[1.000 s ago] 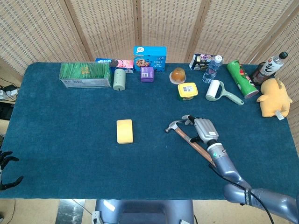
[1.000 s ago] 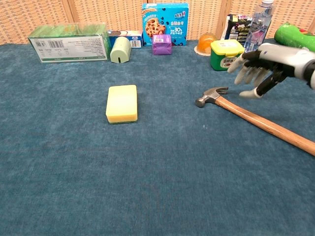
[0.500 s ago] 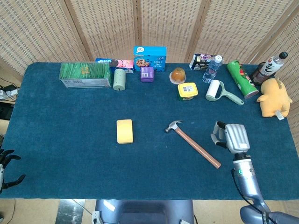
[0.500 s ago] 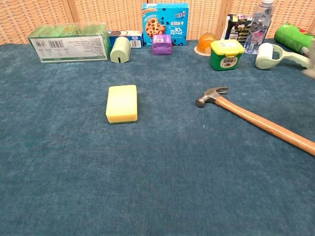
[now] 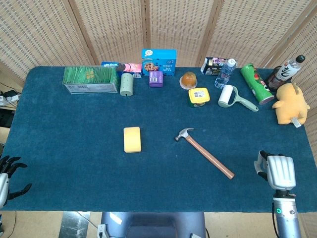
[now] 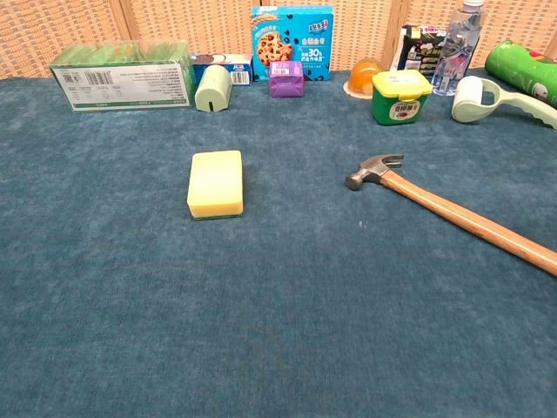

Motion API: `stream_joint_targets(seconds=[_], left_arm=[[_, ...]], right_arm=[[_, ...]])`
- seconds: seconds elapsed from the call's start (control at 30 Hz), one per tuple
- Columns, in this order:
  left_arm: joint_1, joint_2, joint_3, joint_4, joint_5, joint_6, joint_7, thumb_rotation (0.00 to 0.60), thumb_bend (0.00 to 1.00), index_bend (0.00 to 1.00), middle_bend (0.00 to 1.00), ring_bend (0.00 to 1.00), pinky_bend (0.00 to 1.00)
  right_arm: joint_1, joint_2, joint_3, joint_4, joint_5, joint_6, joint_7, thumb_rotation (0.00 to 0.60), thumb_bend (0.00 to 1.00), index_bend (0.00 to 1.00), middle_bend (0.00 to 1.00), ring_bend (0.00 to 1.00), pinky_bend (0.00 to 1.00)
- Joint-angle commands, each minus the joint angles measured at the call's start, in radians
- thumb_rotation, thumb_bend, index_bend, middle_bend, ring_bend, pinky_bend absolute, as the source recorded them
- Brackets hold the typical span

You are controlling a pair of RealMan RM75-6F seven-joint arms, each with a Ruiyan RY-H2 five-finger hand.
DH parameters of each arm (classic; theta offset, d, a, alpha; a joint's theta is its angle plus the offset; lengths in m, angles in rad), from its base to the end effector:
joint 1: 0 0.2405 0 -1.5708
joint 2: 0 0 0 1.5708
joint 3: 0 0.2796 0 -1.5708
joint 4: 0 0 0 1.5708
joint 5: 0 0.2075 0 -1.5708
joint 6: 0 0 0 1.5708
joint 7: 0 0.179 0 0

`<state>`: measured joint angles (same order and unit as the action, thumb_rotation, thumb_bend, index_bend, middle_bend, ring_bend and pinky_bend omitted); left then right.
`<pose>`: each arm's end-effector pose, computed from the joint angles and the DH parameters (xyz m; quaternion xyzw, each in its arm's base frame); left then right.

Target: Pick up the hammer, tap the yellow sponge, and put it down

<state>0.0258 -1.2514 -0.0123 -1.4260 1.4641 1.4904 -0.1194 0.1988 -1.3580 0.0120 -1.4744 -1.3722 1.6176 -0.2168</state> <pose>-0.3856 0.1702 0.1405 -0.5480 -0.4539 -0.3603 0.6032 -0.3247 -0.2466 0.1227 0.5793 -0.3262 0.3832 0.6413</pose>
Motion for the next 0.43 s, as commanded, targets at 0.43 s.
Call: stream_joint_targets(seconds=[0.43], left_arm=[[0.004, 0.010, 0.018, -0.048, 0.041, 0.028, 0.040, 0.600, 0.22, 0.33, 0.19, 0.07, 0.13]], right_arm=[[-0.112, 0.028, -0.011, 0.035, -0.051, 0.047, 0.102, 0.600, 0.38, 0.67, 0.76, 0.81, 0.68]])
